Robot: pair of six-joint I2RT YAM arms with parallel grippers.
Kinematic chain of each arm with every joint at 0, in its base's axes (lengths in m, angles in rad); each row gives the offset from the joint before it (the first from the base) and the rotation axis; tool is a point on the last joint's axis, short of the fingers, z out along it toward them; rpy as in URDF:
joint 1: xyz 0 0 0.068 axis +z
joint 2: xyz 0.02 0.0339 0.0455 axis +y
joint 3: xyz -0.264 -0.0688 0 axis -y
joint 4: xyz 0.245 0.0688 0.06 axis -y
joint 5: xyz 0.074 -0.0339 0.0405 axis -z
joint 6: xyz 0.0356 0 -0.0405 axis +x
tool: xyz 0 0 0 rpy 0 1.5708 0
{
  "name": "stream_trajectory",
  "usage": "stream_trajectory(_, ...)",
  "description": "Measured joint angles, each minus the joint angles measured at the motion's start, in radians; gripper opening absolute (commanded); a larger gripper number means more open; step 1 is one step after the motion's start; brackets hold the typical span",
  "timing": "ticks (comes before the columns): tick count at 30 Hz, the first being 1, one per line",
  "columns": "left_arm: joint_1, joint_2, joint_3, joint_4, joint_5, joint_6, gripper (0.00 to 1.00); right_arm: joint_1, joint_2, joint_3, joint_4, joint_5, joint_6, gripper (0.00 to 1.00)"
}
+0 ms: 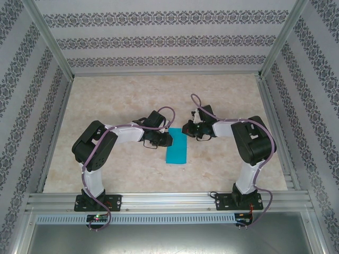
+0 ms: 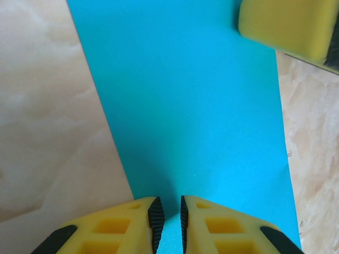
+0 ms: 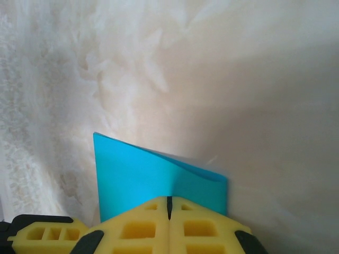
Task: Fold a paper plane with a square sheet of paper (pick it up from the middle)
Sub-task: Fold the square sheet of paper in half at the center of the table.
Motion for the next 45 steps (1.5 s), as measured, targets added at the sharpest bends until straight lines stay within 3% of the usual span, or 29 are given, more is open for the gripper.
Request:
stream_trajectory(16, 0.000, -0.003, 0.000, 0.002, 0.000, 0.000, 0.25, -0.072, -0.021, -0.006, -0.021, 0.012, -0.040, 0.01)
stream_trajectory(21, 0.000, -0.003, 0.000, 0.002, -0.002, 0.000, 0.25, -0.076, -0.114, -0.028, -0.066, 0.037, -0.051, 0.01)
stream_trajectory(26, 0.000, -0.003, 0.000, 0.002, -0.002, 0.000, 0.25, -0.009, -0.249, -0.058, -0.072, 0.035, -0.033, 0.02)
stream_trajectory(32, 0.000, -0.003, 0.002, 0.001, -0.002, 0.000, 0.25, 0.137, -0.274, -0.142, -0.074, 0.035, 0.019, 0.02)
stream_trajectory(45, 0.000, -0.001, 0.005, -0.002, -0.002, 0.004, 0.25, 0.216, -0.274, -0.275, -0.063, 0.035, 0.076, 0.02)
